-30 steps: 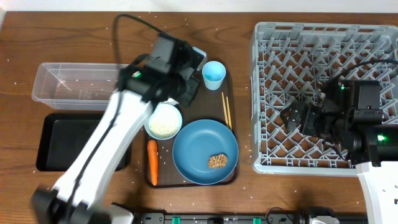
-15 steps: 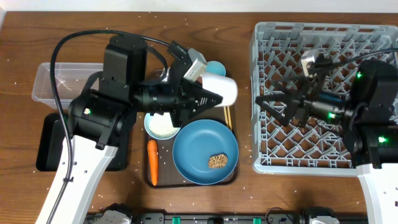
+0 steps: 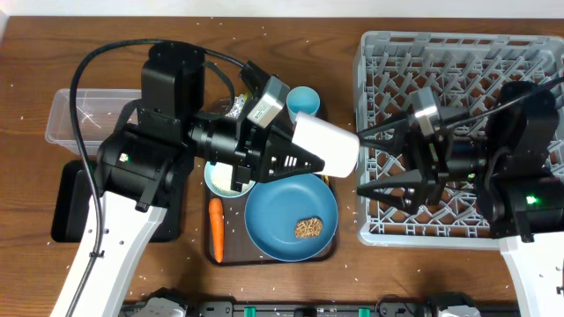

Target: Sort waste into correct bins and load items into the dishwasher rack

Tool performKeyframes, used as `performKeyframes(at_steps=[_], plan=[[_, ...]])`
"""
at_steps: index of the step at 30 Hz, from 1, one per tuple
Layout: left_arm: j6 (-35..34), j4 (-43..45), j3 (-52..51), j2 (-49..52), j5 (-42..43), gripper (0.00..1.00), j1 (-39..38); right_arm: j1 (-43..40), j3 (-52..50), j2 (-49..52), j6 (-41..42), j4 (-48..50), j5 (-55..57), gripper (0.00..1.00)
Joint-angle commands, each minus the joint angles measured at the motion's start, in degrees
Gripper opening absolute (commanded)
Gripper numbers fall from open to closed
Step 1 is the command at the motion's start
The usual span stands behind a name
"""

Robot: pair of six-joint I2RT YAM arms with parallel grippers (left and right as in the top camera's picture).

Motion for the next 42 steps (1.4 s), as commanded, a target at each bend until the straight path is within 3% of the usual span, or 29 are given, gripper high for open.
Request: performKeyframes(at_steps=[1, 19, 25, 30, 32, 36, 40, 42], plan=[[-0.7, 0.3, 1.0, 0.0, 2.9, 0.06, 0.2, 1.5, 0.8, -0.5, -2.3, 0.7, -2.9, 0.84], [-0.7, 2.8, 1.0, 0.0, 1.6, 0.06, 0.2, 7.4, 0.8, -0.5, 4.8, 11.8, 7.4, 0.77], [-0.7, 2.8, 1.0, 0.0, 0.7, 0.06, 0.2, 10.0, 0.8, -0.5, 5.6, 12.4, 13.0, 0.68], [-0.7, 2.8, 1.0, 0.0, 0.7, 0.08, 0.2, 9.9, 0.8, -0.5, 5.6, 12.4, 13.2, 0.52], [-0.7, 2.8, 1.0, 0.0, 0.7, 0.17, 0.2, 9.9, 0.8, -0.5, 5.6, 12.4, 13.7, 0.50], [-0.7, 2.8, 1.0, 0.0, 0.7, 0.56, 0.2, 9.7, 0.8, -0.5, 6.2, 12.3, 16.6, 0.45], [-0.7, 2.8, 1.0, 0.0, 0.7, 0.71, 0.2, 7.6, 0.8, -0.5, 8.4, 9.7, 22.5, 0.41], [-0.7, 2.8, 1.0, 0.0, 0.7, 0.73, 0.2, 6.0, 0.8, -0.5, 8.4, 6.7, 25.2, 0.39]])
